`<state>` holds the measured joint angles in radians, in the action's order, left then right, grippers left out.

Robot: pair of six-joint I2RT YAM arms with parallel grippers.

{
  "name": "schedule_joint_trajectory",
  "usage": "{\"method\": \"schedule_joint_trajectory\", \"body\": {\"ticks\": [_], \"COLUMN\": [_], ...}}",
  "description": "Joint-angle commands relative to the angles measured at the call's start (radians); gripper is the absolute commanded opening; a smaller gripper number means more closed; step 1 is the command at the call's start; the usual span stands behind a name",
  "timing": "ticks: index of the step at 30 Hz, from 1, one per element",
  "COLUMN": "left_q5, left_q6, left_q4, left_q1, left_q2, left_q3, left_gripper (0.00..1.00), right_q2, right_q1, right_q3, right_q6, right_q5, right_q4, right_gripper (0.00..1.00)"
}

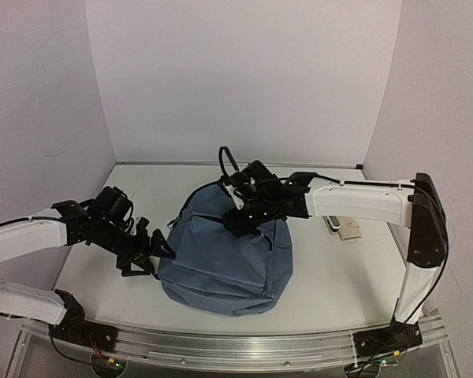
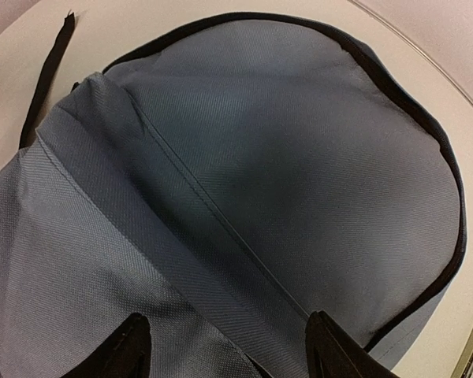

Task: Pack the student bag
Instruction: Adjust the student bag at the center of the board.

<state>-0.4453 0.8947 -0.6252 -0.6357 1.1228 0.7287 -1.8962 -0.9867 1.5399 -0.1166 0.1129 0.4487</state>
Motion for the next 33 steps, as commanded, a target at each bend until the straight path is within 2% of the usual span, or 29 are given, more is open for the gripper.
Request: {"method": "schedule_joint_trajectory", "body": {"ticks": [1,2,5,9,14,18,23,29,31,33], "left_q5": [-0.091,-0.107,-0.106,-0.081,-0.069,-0.044,-0.041,-0.081,-0.084,-0.086], "left_q6": [0.096,0.112,0.138,0.143,0.165,0.176,0.187,0.191,0.189,0.195], "left_q4": [0.114,0.146,0.19,0.186,0.194,0.169,0.151,0.221,0.245,0.278], "left_q1": [0.0,0.0,0.0,0.0,0.0,0.0,0.001,0.0,0.0,0.0], "left_q2": [-0.044,-0.044,-0.049,-0.063,-0.073,-0.117,-0.135,-0.078,-0.068,-0.066], "left_q3": [-0.082,-0.115,-0.151,-0.163,-0.186,-0.194,-0.208,-0.228,-0.228,-0.232], "left_gripper": [0.89,0.84,0.65,0.52,0.48,0.36,0.35,0.36,0.33,0.26], "right_q2": [-0.025,-0.032,-0.053,-0.072,-0.078,-0.087,-0.099,-0.102,-0.102,-0.1], "right_q1": [-0.001,0.0,0.0,0.0,0.0,-0.001,-0.001,0.001,0.002,0.001], "right_q3": [0.051,0.053,0.057,0.066,0.072,0.074,0.08,0.086,0.086,0.084], "right_q6": [0.02,0.018,0.02,0.021,0.009,-0.003,-0.02,-0.035,-0.04,-0.046], "right_q5": [0.017,0.02,0.028,0.049,0.078,0.095,0.127,0.163,0.168,0.166], "right_q4": [-0.002,-0.002,-0.004,-0.004,-0.006,-0.011,-0.012,-0.013,-0.013,-0.013], "right_gripper": [0.64,0.62,0.45,0.34,0.32,0.27,0.14,0.01,0.0,0.0]}}
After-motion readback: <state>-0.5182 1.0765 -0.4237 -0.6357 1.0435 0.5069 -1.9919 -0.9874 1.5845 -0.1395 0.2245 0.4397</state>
